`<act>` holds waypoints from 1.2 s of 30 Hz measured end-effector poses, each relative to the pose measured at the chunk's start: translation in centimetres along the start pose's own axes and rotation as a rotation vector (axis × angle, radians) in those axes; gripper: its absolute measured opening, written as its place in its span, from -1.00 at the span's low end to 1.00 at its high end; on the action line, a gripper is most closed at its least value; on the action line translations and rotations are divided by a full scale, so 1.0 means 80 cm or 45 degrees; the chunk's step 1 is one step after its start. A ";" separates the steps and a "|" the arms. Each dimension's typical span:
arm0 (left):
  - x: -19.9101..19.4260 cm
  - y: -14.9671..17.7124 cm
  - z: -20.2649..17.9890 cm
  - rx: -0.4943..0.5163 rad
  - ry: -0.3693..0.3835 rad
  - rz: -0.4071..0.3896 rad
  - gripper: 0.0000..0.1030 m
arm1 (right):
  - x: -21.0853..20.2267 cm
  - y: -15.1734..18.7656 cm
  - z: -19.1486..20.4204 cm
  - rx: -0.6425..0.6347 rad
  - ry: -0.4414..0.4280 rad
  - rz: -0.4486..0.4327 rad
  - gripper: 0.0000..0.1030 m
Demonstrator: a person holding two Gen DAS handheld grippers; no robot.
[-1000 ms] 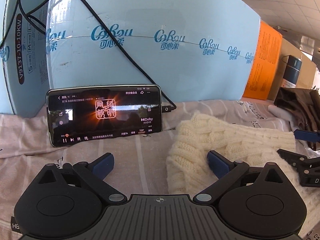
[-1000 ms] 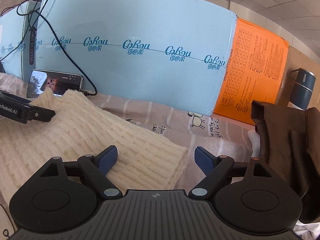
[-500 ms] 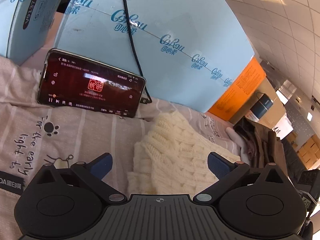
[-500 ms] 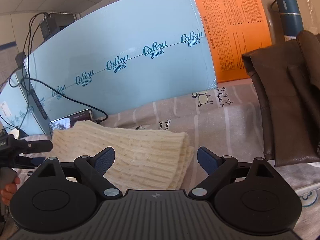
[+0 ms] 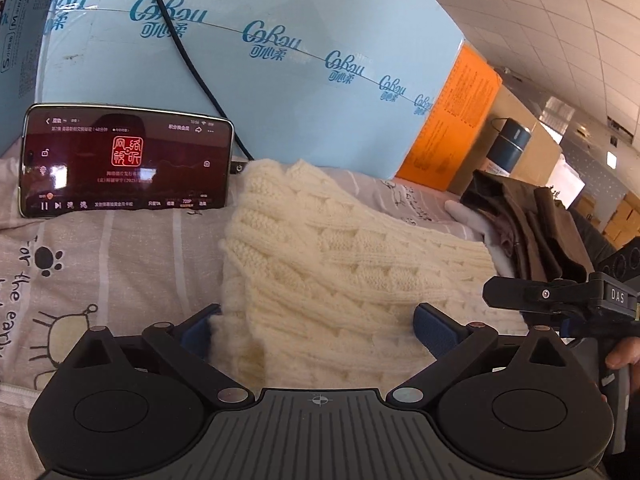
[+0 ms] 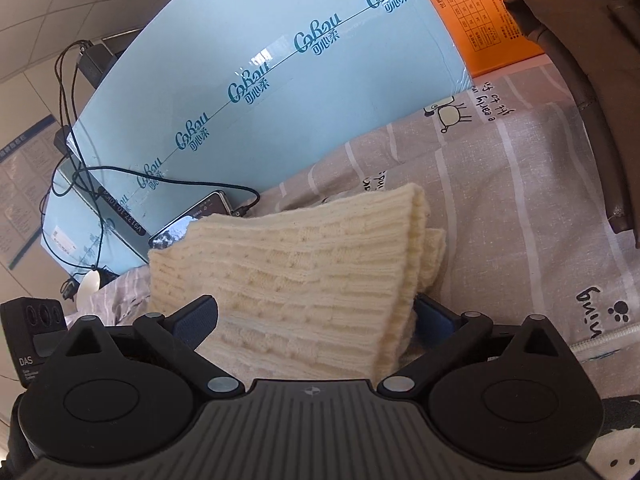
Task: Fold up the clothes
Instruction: 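Grasp the folded sweater edge with the right gripper and fold it again, then lift the folded sweater with the right gripper while the left gripper grips it too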
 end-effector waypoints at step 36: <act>-0.230 -0.045 0.046 -0.092 0.020 -0.489 -0.29 | -0.001 -0.036 0.232 -0.340 -0.342 -0.197 -0.43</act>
Point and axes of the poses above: each gripper's, at about its wrist camera, not at the fingertips, and x roughly the way its jaws point, z to its left, y to its underside, the point moved 6 cm from there along x, roughly the way its jaws point, and after that the axes turned 15 degrees about -x, right-handed, at the moved point
